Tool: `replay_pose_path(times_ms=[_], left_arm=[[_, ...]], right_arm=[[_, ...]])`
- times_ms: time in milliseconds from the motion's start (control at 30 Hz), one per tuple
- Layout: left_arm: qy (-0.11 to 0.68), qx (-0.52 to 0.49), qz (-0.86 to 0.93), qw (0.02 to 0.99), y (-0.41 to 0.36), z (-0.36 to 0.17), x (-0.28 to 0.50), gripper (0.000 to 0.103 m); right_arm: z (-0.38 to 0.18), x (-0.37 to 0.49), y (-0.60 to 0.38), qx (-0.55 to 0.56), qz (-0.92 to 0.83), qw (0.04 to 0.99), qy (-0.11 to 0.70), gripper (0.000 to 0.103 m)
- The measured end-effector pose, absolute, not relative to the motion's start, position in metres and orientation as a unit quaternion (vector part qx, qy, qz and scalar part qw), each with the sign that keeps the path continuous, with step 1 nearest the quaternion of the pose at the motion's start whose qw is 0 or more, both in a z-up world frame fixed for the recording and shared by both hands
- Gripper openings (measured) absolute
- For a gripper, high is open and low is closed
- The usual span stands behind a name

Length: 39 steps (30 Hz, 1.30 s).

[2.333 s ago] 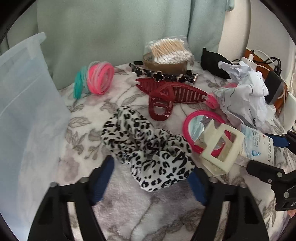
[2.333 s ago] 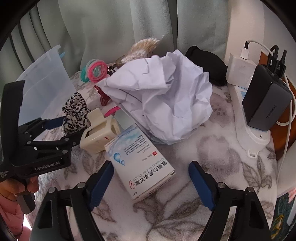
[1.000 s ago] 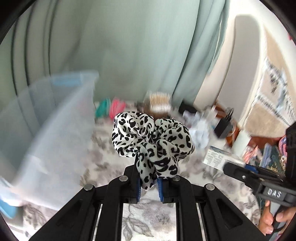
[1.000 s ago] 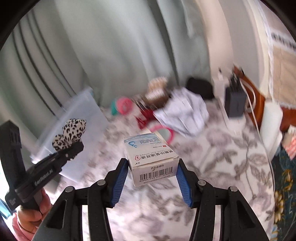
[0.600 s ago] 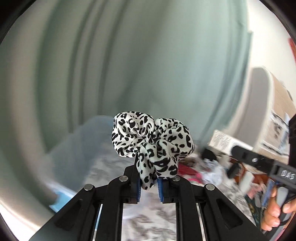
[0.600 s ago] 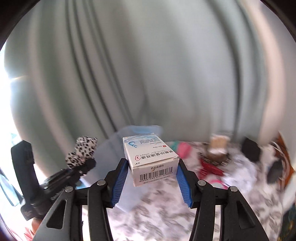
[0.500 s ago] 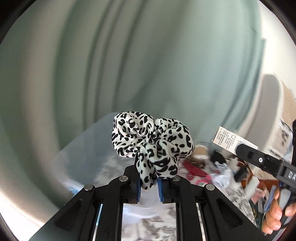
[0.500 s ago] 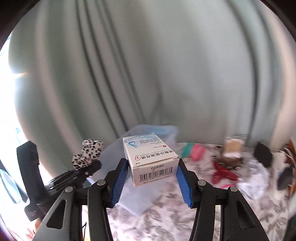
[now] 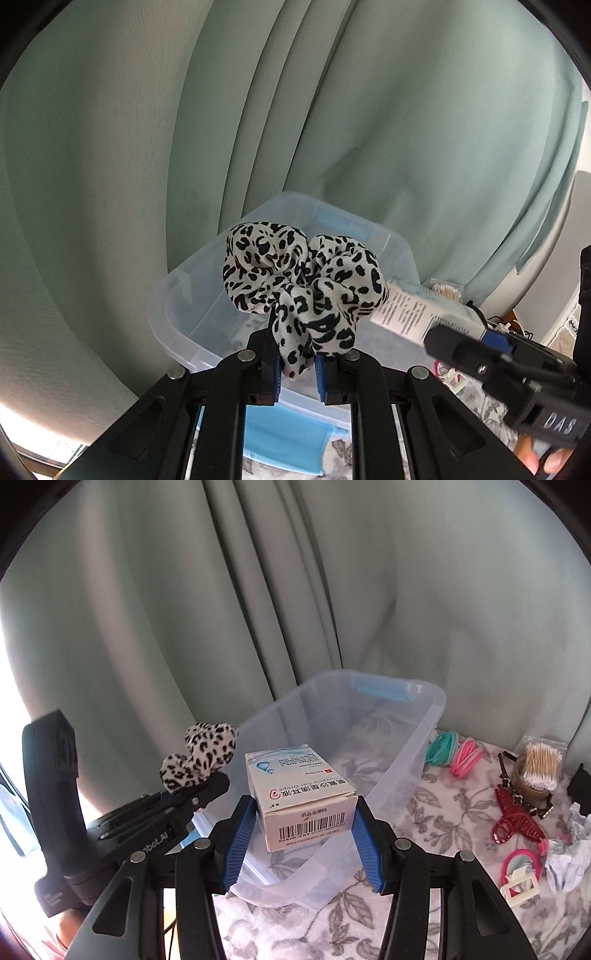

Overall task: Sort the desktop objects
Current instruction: 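Carry scrunchie and medicine box to the clear bin and release both, then grasp the cream hair clip with the left tool while the right tool grasps crumpled paper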

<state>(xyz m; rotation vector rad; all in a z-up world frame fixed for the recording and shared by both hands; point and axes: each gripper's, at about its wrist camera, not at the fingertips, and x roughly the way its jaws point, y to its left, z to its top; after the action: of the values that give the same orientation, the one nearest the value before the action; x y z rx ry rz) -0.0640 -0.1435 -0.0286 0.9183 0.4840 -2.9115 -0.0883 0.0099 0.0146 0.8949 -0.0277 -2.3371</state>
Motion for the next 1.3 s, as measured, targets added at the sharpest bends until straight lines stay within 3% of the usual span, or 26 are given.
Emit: replay_pose_path(times_ms=[200,267,400,567,967,1300], left_arm=[[0.164,0.314,-0.935,0.03,-0.142,-0.038,-0.079,0.019],[0.168,0.318,-0.933,0.032,-0.14,-0.04,-0.083,0.03],[0.169,0.316,-0.933,0.032,-0.139,-0.04,-0.089,0.038],[0.167,0.307,-0.936,0.032,-0.133,-0.04,-0.094,0.065],[0.169,0.277,-0.945,0.035,-0.164,-0.002,-0.02,0.067],[0.172,0.217,-0.961,0.02,-0.137,0.028,-0.005,0.067]], right_arm=[[0.009,-0.09,0.002,0.343,-0.888,0.307,0.006,0.056],[0.008,-0.089,0.003,0.342,-0.888,0.307,0.01,0.056],[0.007,-0.089,0.002,0.34,-0.889,0.307,0.014,0.056],[0.011,-0.085,0.004,0.338,-0.89,0.306,0.013,0.057],[0.024,-0.066,0.024,0.309,-0.9,0.306,-0.001,0.067],[0.039,-0.048,0.102,0.242,-0.939,0.238,-0.062,0.089]])
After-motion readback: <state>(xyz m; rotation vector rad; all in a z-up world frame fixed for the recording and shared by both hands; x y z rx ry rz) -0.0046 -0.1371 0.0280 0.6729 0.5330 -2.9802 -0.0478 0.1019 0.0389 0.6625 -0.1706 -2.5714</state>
